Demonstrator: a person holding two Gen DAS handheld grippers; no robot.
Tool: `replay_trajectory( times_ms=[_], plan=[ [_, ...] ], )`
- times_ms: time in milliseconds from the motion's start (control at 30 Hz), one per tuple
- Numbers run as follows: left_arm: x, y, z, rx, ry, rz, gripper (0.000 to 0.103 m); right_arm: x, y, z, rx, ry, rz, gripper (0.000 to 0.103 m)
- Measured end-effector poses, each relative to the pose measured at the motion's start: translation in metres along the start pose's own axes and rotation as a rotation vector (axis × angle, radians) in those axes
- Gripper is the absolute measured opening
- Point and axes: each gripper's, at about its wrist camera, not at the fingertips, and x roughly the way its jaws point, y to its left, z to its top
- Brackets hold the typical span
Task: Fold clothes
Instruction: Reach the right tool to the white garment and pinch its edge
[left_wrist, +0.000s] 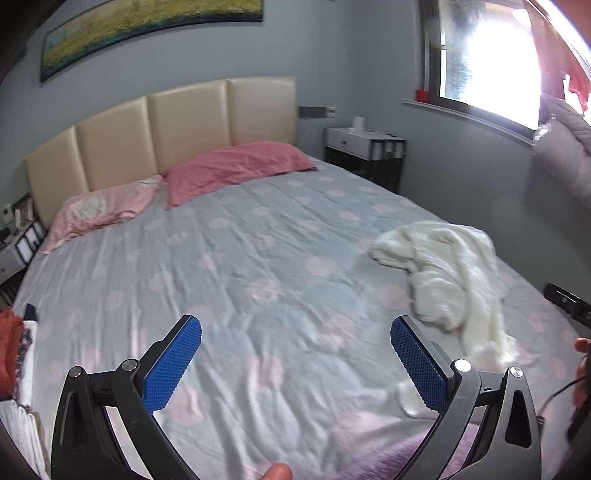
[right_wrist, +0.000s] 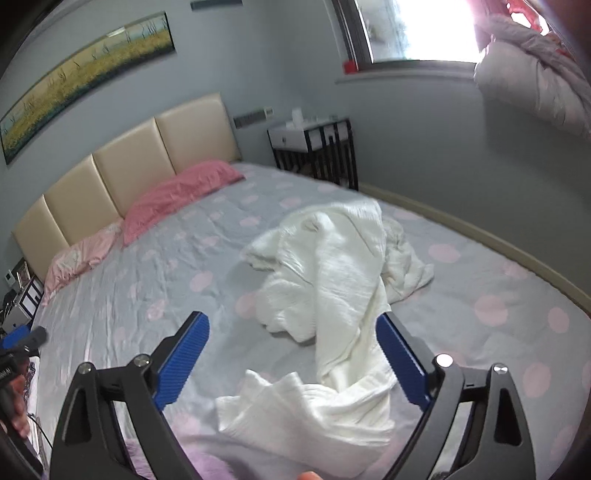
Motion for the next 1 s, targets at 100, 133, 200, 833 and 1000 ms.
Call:
replay_trajectory(
  times_ms=[100,133,200,833,1000],
  plan=[
    [0.028,0.020,0.000,-0.001,0.043,-0.002,0.103,0.047,-0.023,0.006,0.008,0.111,-0.060,0.084],
    [0.039,0.025,-0.002,0.003,0.075,-0.008,0.103,0.063,-0.030,0.007,0.010,0.146,-0.069,0.084],
    [0.063,0.036,-0.009,-0.006,0.137,-0.023,0.103,0.094,-0.043,0.008,0.021,0.206,-0.073,0.084],
    [0.181,0.080,-0.042,-0.174,0.353,-0.048,0.103,0.226,-0.106,0.080,0.181,0.313,-0.129,0.007],
    [0.161,0.099,-0.040,-0.185,0.332,-0.036,0.103,0.195,-0.055,0.106,0.060,0.245,-0.093,0.004]
  ],
)
